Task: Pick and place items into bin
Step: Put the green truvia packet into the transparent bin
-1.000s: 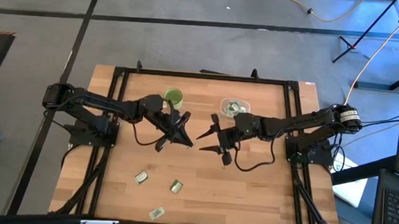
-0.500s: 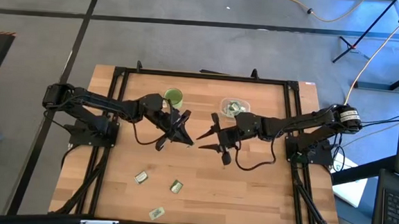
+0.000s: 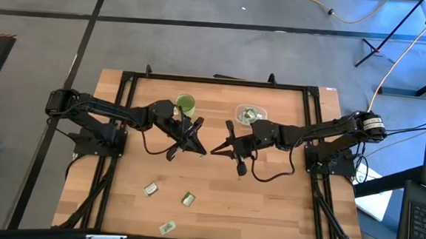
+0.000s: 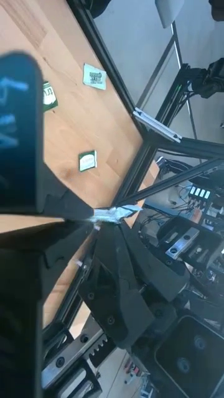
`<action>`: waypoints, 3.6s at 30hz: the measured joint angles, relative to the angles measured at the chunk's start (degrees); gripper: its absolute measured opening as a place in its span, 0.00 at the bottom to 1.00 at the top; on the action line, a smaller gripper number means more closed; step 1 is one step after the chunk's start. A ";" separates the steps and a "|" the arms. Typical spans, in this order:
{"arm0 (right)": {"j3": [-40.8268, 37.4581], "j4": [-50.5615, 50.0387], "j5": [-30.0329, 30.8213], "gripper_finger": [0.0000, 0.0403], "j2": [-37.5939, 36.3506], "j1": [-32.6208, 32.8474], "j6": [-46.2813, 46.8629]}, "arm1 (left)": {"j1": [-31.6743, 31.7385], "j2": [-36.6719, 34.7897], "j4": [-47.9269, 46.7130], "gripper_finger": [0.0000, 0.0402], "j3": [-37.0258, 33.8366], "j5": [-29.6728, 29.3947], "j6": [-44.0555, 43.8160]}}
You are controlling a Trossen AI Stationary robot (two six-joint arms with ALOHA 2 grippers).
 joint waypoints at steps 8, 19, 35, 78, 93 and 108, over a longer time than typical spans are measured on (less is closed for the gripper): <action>0.00 -0.15 0.11 0.01 0.00 0.00 2.10 | 0.00 0.00 -0.13 0.11 0.00 -1.84 2.38; -0.02 -8.63 12.12 0.00 -4.36 -0.72 3.29 | 2.23 -5.73 -13.73 0.27 0.00 -0.19 9.05; -0.02 -44.67 13.81 0.00 -8.18 -26.93 29.88 | -6.82 -11.12 -55.90 0.28 0.02 -28.55 14.48; 0.00 -48.02 13.16 0.29 2.43 -39.32 31.39 | -40.01 5.81 -65.72 0.29 0.00 -37.22 -28.15; 0.00 -48.06 13.11 0.29 2.43 -39.30 31.34 | -41.07 12.47 -66.41 0.23 0.35 -34.13 -29.22; 0.00 -46.53 13.14 0.29 2.43 -39.32 29.83 | -40.68 12.37 -66.03 0.04 0.17 -32.40 -28.74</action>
